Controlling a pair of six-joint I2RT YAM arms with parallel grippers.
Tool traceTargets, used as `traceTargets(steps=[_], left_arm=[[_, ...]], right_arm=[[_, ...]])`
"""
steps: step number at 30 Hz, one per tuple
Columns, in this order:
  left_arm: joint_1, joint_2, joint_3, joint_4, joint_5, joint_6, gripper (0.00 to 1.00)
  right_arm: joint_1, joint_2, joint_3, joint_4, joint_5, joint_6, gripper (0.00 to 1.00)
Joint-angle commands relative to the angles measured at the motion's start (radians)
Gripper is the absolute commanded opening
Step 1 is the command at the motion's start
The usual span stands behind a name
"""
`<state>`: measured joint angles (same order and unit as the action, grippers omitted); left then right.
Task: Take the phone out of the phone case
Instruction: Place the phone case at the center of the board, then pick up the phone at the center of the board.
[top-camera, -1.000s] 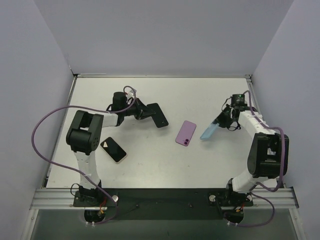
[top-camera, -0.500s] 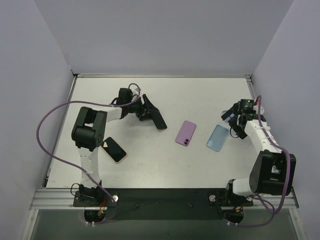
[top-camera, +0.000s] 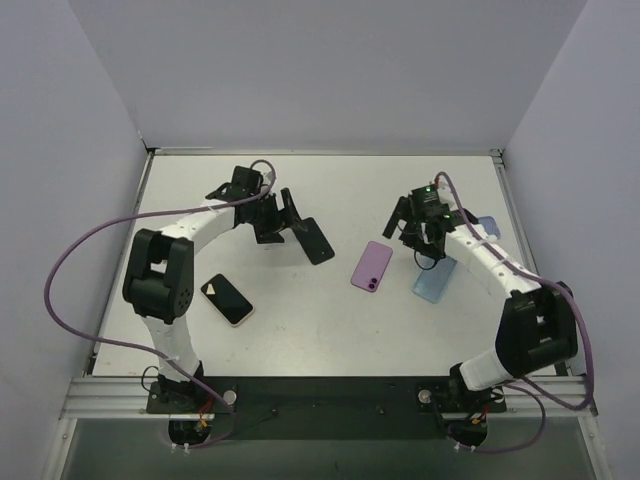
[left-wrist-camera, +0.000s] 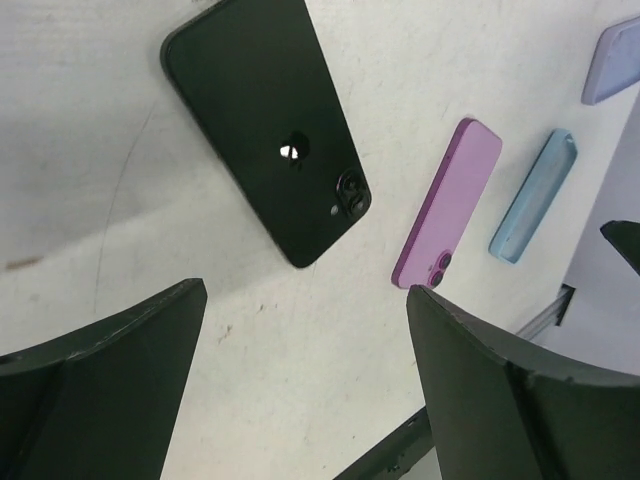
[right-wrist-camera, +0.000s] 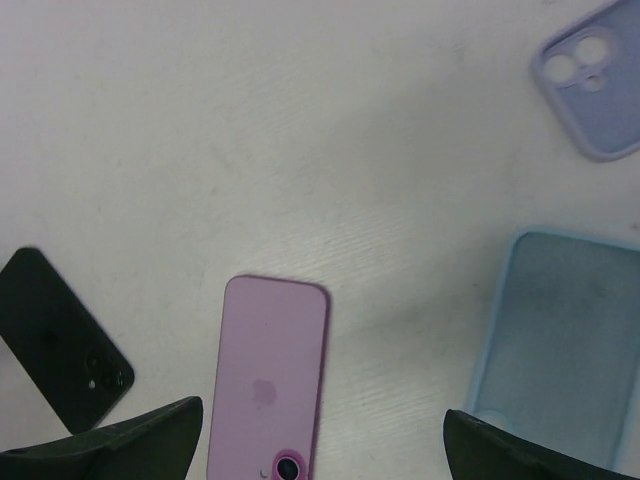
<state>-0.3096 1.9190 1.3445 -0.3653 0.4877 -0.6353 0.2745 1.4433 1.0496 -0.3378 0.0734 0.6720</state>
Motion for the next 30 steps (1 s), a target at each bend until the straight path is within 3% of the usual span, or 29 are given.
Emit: traceTargets(steps=[1, 4, 9, 19, 30], left_arm=[[-0.037, -0.158, 0.025, -0.210, -0.203, 0.082, 0.93], [-0.055, -0.256, -0.067, -0.283, -0.369, 0.040, 0.87], [-0.082, -0.417, -0.235, -0.440, -0.621, -0.084, 0.95], [-0.059, -0.594, -0.522, -0.417, -0.656, -0.269, 0.96], [-0.040, -0.552, -0.571, -0.362, -0.698, -0.375, 0.97]], right_arm=[[0.125, 0.112, 0.078, -0.058, -0.017, -0.023, 1.00], [0.172, 0.169, 0.116, -0.055, -0.034, -0.017, 1.00], [0.206, 0.233, 0.161, -0.050, -0.067, -0.026, 1.00], [0.204, 0.269, 0.174, -0.047, -0.119, -0.041, 1.00], [0.204, 0.279, 0.161, -0.040, -0.138, -0.043, 1.00]])
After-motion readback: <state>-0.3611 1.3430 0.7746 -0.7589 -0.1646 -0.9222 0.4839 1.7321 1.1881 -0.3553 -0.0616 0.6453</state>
